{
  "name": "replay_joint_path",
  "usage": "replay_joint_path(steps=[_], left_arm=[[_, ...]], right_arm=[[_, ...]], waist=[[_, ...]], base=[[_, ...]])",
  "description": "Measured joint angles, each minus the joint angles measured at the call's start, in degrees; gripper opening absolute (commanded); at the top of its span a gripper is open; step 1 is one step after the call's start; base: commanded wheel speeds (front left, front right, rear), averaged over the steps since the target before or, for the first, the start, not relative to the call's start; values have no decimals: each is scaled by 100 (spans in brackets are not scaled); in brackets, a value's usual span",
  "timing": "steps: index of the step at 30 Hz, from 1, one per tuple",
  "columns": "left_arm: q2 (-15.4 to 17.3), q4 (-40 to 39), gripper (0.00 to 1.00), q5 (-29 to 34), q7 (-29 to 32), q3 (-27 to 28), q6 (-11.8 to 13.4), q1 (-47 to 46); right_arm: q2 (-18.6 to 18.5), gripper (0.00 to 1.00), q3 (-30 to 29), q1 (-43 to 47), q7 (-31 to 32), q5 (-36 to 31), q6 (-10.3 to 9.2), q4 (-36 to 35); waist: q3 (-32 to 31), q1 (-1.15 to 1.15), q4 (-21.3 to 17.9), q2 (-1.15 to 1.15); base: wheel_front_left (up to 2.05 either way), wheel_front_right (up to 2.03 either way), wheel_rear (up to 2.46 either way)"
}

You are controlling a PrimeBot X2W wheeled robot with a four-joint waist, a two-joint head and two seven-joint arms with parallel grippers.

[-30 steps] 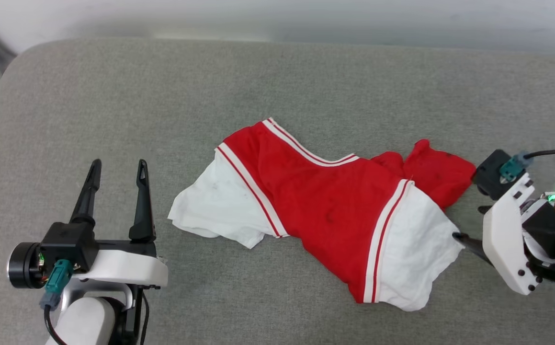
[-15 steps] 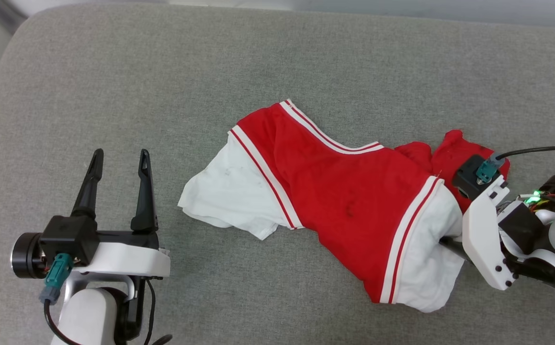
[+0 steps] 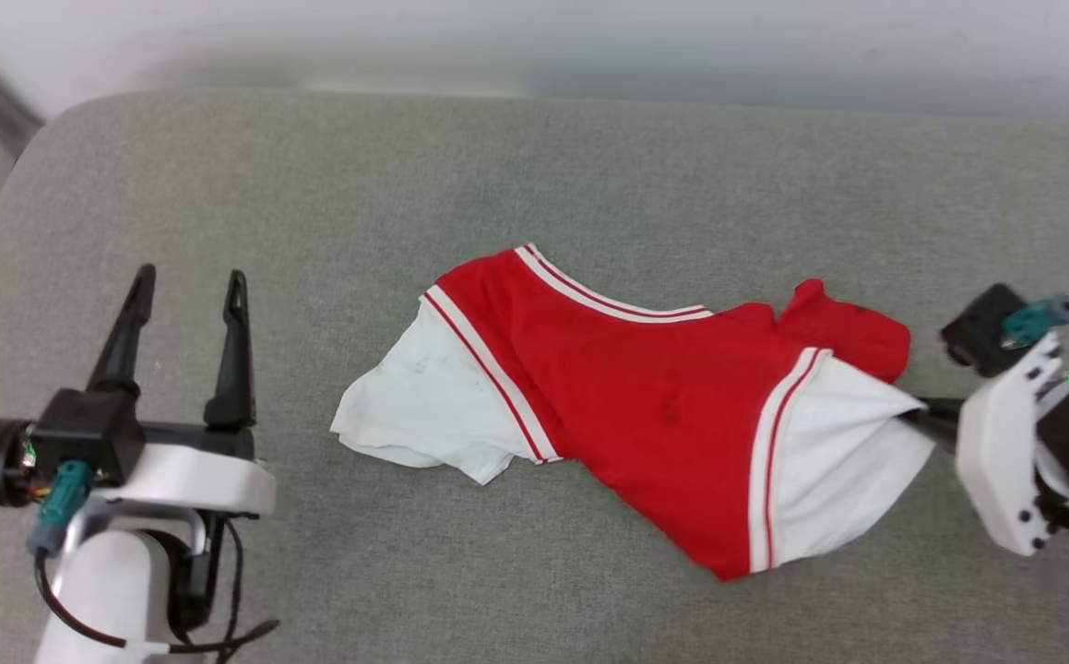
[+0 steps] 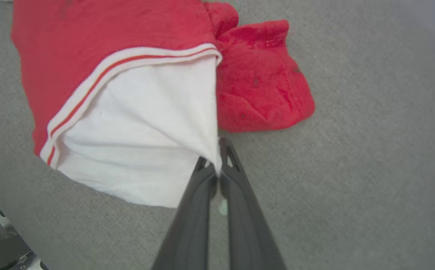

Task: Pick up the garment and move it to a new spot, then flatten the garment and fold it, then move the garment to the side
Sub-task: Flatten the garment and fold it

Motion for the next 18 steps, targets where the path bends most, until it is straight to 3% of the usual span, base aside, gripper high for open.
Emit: replay_joint_path(steps=[8, 12, 18], left_arm=[[610, 372, 100, 65, 179, -141, -336, -732], [984, 488, 100, -203, 921, -499, -457, -1302], [1671, 492, 100, -1249, 2529, -1499, -490, -2033]], right_arm=[[-448, 0, -887, 468, -248, -13, 0, -467], [-423, 0, -1300, 752, -216, -144, 0, -581], [-157, 0, -1738, 1083, -85, -456, 0, -757]], waist=[[-212, 0, -201, 0], [-185, 0, -256, 0], [-67, 0, -309, 0]], base=[[0, 0, 0], [0, 0, 0], [0, 0, 0]])
